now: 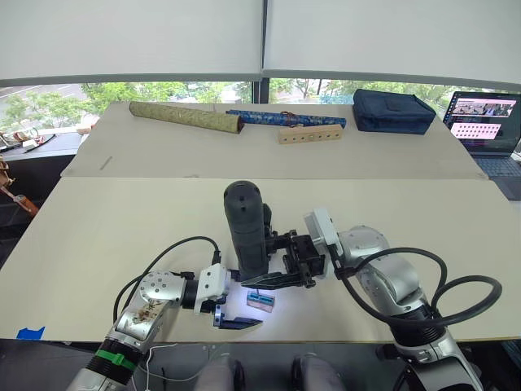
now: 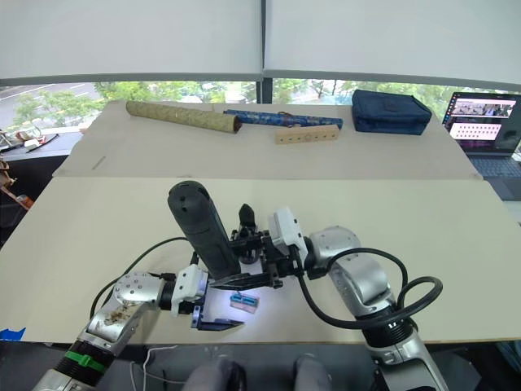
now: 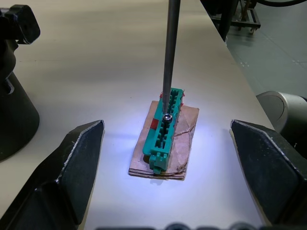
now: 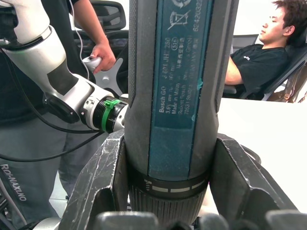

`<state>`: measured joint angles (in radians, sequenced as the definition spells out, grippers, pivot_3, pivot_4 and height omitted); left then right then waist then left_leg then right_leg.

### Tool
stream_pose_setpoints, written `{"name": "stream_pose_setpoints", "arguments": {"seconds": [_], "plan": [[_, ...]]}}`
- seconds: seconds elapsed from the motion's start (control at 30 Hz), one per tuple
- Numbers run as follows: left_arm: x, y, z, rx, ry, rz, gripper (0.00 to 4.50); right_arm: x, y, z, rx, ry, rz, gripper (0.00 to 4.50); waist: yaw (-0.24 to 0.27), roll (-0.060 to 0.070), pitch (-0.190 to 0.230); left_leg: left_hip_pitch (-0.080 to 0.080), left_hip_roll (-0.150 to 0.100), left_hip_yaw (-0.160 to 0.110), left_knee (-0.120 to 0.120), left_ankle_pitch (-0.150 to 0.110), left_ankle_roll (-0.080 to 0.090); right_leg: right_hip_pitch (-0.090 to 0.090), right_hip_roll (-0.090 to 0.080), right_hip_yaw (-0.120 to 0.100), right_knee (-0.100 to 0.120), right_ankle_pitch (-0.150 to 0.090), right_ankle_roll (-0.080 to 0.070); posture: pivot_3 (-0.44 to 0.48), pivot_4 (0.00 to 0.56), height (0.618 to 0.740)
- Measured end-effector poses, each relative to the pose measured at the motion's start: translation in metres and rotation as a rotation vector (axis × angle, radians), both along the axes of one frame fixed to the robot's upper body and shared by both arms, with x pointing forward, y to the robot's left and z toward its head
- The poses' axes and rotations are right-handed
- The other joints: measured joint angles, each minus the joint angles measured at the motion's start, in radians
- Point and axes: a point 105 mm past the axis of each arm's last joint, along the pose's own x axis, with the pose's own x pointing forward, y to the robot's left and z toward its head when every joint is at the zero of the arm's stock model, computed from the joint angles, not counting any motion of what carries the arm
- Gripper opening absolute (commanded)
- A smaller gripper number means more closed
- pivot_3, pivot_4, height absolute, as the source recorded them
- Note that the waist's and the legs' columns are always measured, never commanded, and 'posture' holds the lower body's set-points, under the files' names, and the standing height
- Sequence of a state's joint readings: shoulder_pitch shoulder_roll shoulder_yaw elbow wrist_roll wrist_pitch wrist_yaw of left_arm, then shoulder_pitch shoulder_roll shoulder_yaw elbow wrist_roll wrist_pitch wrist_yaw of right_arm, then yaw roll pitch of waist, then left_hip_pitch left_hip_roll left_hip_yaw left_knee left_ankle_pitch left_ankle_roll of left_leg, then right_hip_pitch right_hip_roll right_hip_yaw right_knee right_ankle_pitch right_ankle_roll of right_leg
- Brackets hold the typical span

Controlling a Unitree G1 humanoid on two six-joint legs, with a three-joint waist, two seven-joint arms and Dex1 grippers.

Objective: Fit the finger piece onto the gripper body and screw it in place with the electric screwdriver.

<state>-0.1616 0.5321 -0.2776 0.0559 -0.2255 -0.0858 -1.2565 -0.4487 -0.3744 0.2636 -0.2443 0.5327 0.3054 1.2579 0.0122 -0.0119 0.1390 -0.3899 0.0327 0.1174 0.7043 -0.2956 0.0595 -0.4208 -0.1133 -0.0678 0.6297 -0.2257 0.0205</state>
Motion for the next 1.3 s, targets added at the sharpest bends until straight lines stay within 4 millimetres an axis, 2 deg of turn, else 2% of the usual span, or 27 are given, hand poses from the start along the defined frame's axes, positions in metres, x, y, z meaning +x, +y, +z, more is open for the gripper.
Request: {"name": "stream_pose_setpoints", "arguments": {"seconds": [1.3], "plan": [[0.0003, -0.0001, -0.0003, -0.001, -0.010, -0.004, 4.47, 0.0040, -0.0001, -0.0029, -0.004, 0.017, -0.022, 1.92, 0.000, 0.001, 0.000, 0.000, 0.000, 0.000, 0.000, 0.000, 0.000, 0.000, 0.000, 0.000, 0.000, 0.000, 0.000, 0.000, 0.150, 0.740]]}}
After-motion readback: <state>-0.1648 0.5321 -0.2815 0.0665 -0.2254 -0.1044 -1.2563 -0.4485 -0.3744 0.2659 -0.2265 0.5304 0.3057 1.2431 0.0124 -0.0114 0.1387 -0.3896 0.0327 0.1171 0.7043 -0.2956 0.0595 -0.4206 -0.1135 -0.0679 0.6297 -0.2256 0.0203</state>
